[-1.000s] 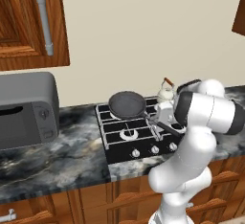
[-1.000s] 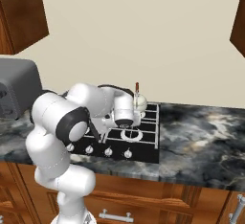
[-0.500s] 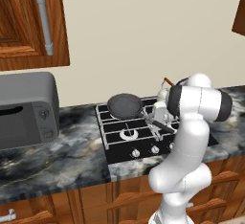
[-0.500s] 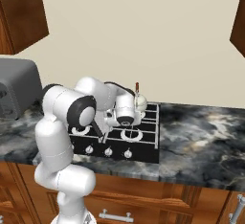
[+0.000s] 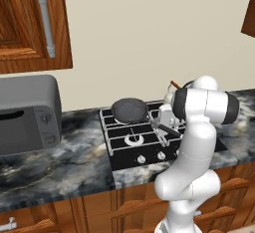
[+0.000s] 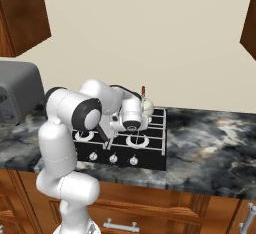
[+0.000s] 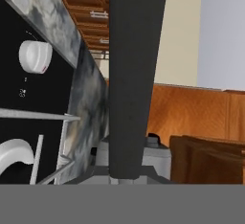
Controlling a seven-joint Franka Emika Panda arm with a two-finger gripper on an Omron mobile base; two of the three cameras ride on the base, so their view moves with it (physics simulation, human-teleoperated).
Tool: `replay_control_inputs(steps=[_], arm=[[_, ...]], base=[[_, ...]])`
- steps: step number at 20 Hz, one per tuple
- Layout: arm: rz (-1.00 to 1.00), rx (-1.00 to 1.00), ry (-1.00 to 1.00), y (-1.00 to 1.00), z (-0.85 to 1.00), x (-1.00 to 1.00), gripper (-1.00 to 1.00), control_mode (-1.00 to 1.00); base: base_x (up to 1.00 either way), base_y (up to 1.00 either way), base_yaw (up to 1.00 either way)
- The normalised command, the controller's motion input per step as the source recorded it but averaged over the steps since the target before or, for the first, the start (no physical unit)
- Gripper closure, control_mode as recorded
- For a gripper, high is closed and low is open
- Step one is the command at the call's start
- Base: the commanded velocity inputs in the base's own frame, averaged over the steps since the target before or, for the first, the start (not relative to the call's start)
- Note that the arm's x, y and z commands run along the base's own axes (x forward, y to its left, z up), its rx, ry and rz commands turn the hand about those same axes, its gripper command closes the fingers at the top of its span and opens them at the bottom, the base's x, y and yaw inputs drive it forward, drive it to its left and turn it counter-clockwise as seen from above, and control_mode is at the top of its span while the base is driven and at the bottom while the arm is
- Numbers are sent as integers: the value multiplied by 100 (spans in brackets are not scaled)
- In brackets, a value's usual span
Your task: Pick the pan from the cabinet and place it on the stove. Then turn on the stove burner for the pan.
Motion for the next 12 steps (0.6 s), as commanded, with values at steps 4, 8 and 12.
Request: replay_control_inputs(steps=[4, 8, 12], arm=[[0, 0, 2, 0, -35, 33, 100, -100], [0, 0, 6, 0, -28, 39, 100, -100], [0, 2, 6, -1, -30, 44, 100, -100]], base=[[0, 0, 0], [0, 0, 0], [0, 0, 0]])
